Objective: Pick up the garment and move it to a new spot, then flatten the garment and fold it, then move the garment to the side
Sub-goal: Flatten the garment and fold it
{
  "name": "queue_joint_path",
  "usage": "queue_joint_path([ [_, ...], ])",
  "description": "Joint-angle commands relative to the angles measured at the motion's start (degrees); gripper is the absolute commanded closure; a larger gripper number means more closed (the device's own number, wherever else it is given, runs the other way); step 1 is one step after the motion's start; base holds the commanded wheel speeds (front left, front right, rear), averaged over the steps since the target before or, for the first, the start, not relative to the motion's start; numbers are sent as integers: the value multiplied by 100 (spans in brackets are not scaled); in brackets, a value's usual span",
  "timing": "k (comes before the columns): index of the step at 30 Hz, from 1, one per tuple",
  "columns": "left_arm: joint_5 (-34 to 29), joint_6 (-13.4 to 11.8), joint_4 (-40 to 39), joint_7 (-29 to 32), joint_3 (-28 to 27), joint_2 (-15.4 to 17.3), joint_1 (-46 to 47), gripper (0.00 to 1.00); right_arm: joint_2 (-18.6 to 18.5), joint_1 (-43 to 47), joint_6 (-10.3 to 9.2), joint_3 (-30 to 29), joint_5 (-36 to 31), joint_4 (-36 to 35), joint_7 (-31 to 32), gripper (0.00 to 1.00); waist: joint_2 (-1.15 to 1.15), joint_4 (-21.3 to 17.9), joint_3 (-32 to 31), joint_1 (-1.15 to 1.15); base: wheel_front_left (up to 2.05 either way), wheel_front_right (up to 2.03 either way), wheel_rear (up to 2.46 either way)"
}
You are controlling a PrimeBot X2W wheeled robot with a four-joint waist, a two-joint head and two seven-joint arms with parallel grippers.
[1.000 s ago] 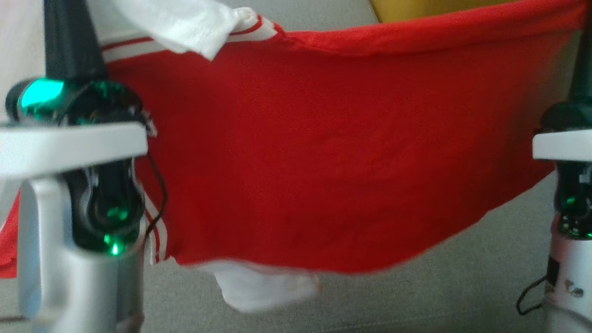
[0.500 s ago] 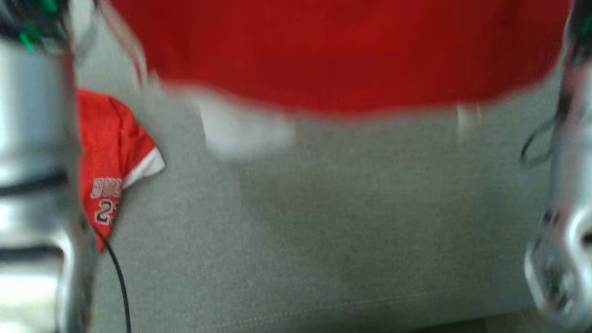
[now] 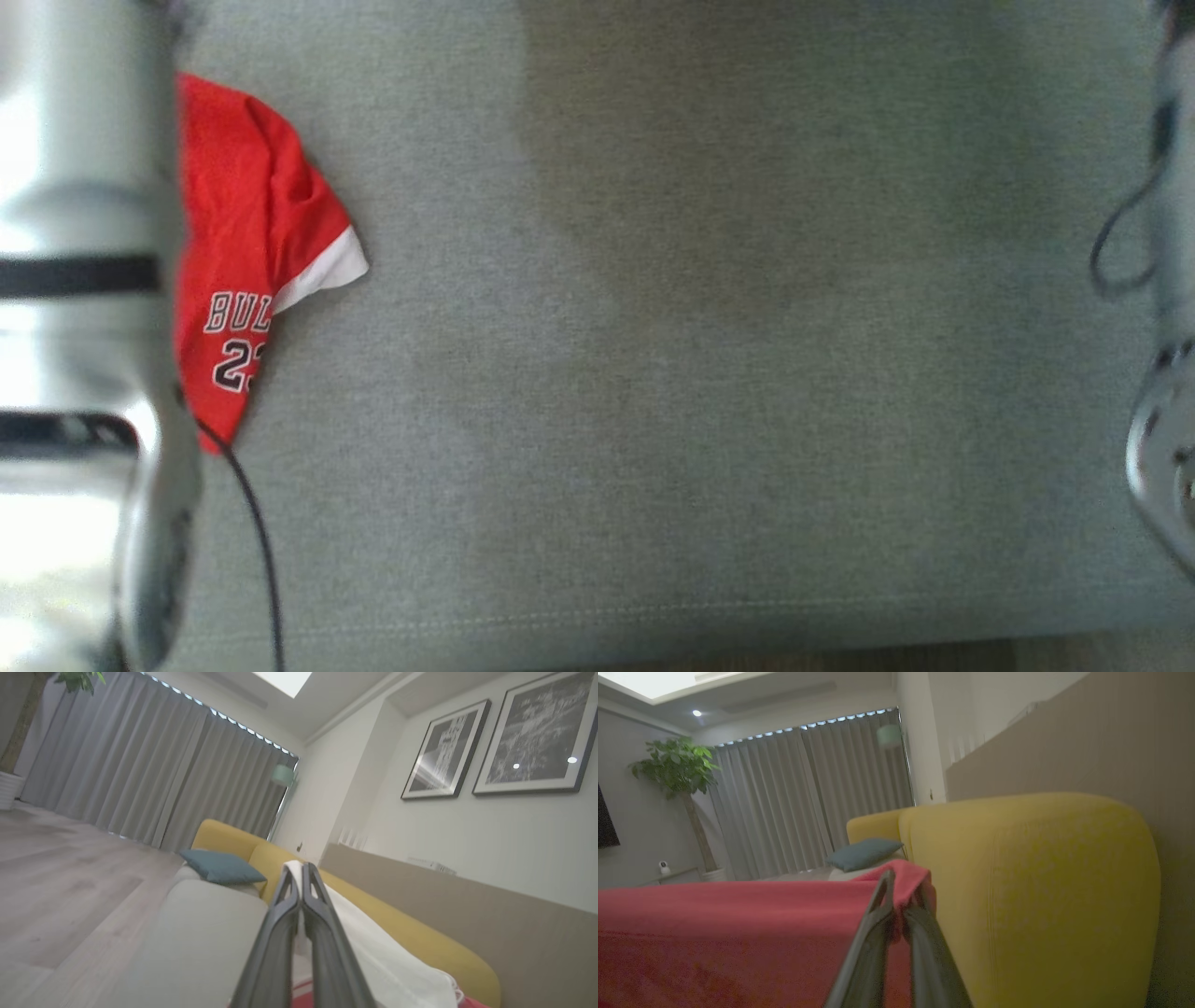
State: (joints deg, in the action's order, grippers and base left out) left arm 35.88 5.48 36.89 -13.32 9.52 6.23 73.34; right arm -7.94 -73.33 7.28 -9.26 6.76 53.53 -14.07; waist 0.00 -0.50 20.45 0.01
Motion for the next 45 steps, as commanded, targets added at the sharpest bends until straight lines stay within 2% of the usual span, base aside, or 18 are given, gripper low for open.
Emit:
queue_joint_path([
  [1, -45, 41, -55, -48, -4, 199, -67, 100, 53, 75, 21, 61, -49, -18, -55, 100, 0, 29, 18, -1, 0, 0, 0],
  [6, -97, 149, 352, -98, 333, 189, -843, 100, -17, 569, 21, 263, -137, 732, -76, 100, 0, 85, -45, -1, 0, 0, 0],
  [12, 49, 196, 485, -101, 861, 351, -1926, 100, -157, 1136, 21, 1015, 36, 1461, 283, 100, 0, 145, -335, -1, 0, 0, 0],
  [18, 488, 199, 25, 111, 1626, 850, -2941, 100, -510, 1736, 21, 2062, 366, 1612, 674, 100, 0, 211, -692, -1, 0, 0, 0],
  [22, 818, 200, -505, 382, 2127, 1252, -3489, 100, -889, 2120, 21, 2836, 638, 1494, 963, 100, 0, 262, -905, -1, 0, 0, 0],
  [25, 1069, 200, -978, 618, 2464, 1578, -3838, 100, -1167, 2386, 21, 3246, 1050, 1320, 1221, 100, 0, 312, -1038, -1, 0, 0, 0],
  [26, 1069, 200, -978, 618, 2464, 1578, -3838, 100, -1167, 2386, 21, 3246, 1050, 1320, 1221, 100, 0, 312, -1038, -1, 0, 0, 0],
  [32, 1577, 200, -1911, 1178, 2990, 2185, -4468, 100, -1810, 2987, 21, 4183, 2040, 609, 1854, 100, 0, 348, -1328, -1, 0, 0, 0],
  [39, 2213, 201, -2906, 1857, 3291, 2829, -5027, 100, -2456, 3483, 21, 4844, 3134, -61, 2773, 100, 0, 288, -1681, -1, 0, 0, 0],
  [45, 2591, 196, -3585, 2404, 3463, 3283, -5481, 100, -2829, 3876, 21, 5187, 3821, -466, 3460, 100, 0, 210, -1993, -1, 0, 0, 0],
])
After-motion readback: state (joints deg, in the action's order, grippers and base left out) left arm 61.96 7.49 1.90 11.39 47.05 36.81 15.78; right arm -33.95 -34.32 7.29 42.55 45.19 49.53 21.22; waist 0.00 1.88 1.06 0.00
